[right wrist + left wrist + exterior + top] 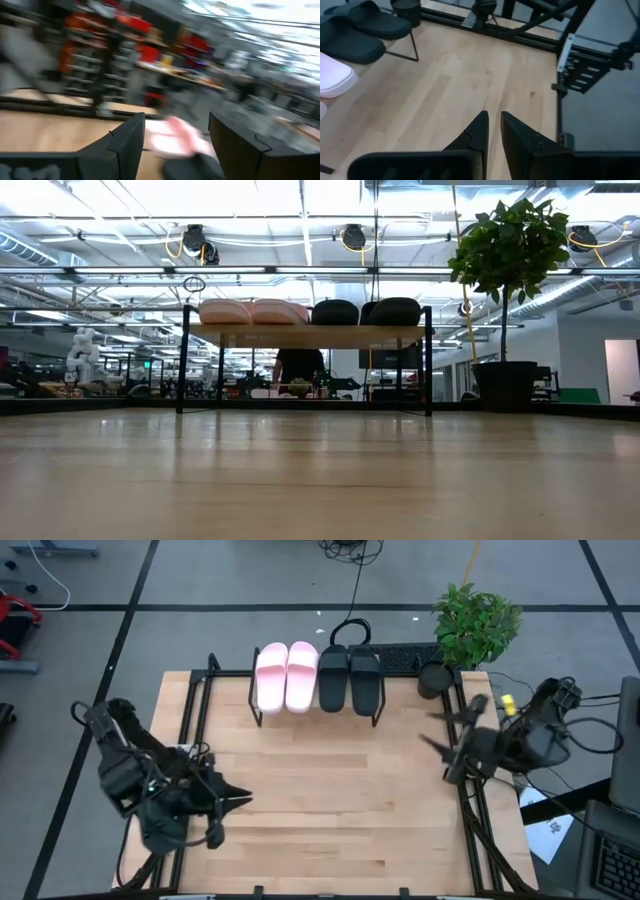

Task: Pick and place slides into the shelf
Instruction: Return to Home Position

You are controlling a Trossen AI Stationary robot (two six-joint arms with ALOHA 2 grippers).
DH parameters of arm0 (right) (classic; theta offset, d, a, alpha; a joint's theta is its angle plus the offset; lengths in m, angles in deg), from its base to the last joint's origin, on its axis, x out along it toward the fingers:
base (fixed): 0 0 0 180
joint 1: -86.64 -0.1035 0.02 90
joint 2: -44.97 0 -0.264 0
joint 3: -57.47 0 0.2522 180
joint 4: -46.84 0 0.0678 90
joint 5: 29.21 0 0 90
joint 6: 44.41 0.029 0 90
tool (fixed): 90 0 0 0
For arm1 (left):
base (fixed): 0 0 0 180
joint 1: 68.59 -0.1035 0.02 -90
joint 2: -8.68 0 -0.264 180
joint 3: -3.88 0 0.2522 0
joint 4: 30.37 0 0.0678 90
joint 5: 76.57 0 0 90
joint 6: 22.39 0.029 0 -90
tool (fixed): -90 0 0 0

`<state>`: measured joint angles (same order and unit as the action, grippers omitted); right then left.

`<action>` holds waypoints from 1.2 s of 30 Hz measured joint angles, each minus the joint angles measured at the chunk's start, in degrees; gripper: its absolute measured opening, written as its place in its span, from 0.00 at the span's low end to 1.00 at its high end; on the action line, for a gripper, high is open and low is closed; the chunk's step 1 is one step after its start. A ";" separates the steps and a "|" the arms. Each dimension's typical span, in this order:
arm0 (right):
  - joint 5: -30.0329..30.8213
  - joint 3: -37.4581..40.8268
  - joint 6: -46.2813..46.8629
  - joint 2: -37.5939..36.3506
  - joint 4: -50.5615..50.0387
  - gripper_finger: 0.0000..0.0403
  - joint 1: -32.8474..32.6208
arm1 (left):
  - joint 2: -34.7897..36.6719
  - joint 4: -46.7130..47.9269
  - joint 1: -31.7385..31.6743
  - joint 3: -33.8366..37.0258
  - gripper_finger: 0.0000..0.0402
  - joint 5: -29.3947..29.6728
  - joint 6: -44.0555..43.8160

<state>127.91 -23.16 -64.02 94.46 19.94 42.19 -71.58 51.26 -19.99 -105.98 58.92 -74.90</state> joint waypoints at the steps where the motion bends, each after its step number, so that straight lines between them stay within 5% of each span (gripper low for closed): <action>1: -4.56 0.00 1.48 0.51 -0.95 0.52 1.85 | 0.01 -1.21 -0.95 0.97 0.12 -0.21 0.79; 9: -31.46 0.24 19.87 4.91 -18.01 0.52 21.75 | 4.32 -29.50 -9.29 20.25 0.12 -14.32 15.92; 16: -44.85 13.29 20.48 -2.46 -3.85 0.52 32.03 | 21.33 -57.89 -9.63 47.06 0.12 -12.83 22.07; 19: -44.91 22.53 24.27 -7.45 1.02 0.52 34.77 | 27.10 -67.62 -10.28 55.52 0.12 -14.39 27.01; 25: -47.97 34.38 26.65 -18.13 6.43 0.52 39.87 | 33.57 -69.96 -14.22 64.55 0.12 -15.77 26.92; 36: -48.20 42.07 28.31 -33.94 0.03 0.52 47.00 | 48.65 -76.94 -22.39 77.88 0.12 -24.02 35.53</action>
<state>79.71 18.92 -35.71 60.51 19.97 89.19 -22.93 -25.68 -42.39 -28.10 34.91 -39.38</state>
